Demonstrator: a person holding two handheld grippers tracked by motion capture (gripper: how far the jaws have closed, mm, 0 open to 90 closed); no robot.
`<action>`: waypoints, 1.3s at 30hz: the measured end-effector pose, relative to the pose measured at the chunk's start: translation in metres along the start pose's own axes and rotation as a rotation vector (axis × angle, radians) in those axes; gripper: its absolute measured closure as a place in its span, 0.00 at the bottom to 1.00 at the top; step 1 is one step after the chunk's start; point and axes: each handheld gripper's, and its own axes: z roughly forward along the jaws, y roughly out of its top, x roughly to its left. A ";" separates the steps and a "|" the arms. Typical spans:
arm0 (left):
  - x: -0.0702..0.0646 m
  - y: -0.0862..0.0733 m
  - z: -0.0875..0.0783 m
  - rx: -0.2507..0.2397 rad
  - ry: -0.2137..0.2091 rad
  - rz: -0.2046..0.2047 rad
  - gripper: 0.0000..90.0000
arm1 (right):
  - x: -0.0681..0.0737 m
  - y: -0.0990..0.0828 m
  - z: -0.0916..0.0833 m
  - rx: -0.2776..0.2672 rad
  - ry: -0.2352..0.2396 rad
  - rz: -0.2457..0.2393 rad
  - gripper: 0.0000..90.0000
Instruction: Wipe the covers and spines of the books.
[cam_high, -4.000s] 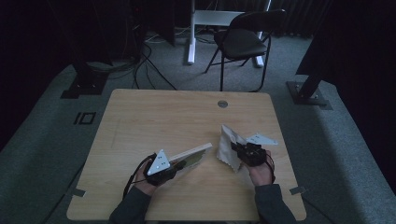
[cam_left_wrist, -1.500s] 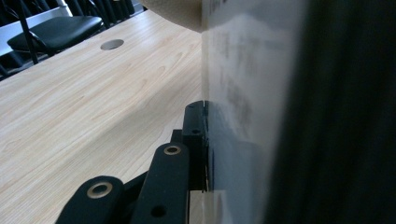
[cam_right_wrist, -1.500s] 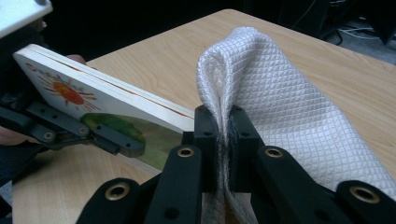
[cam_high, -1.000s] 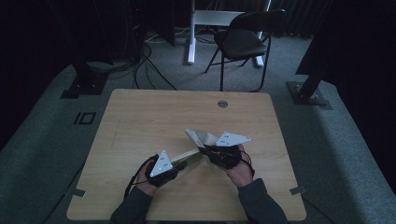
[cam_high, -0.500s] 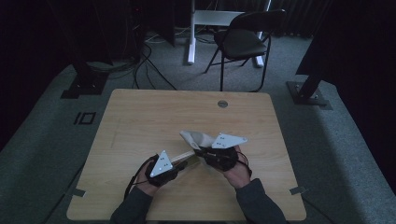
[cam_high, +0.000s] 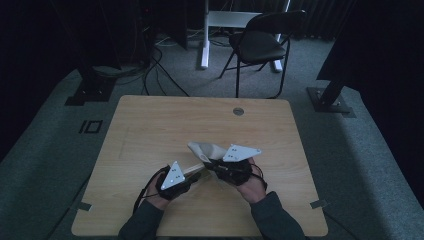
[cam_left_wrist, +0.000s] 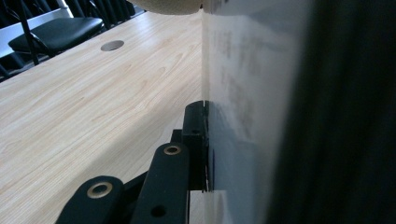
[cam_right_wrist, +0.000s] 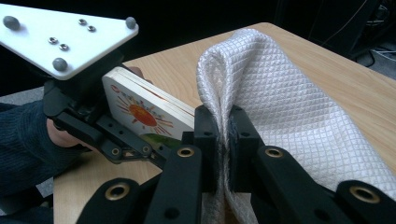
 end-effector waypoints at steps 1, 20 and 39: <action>0.000 0.000 0.000 0.000 0.000 0.000 0.86 | 0.000 0.000 0.000 0.000 0.000 0.000 0.94; 0.000 0.000 0.000 -0.001 0.000 -0.002 0.87 | 0.013 0.005 0.002 -0.007 0.041 -0.035 0.94; 0.000 0.000 0.000 -0.004 0.000 -0.004 0.86 | 0.026 0.014 0.006 -0.015 0.091 -0.069 0.94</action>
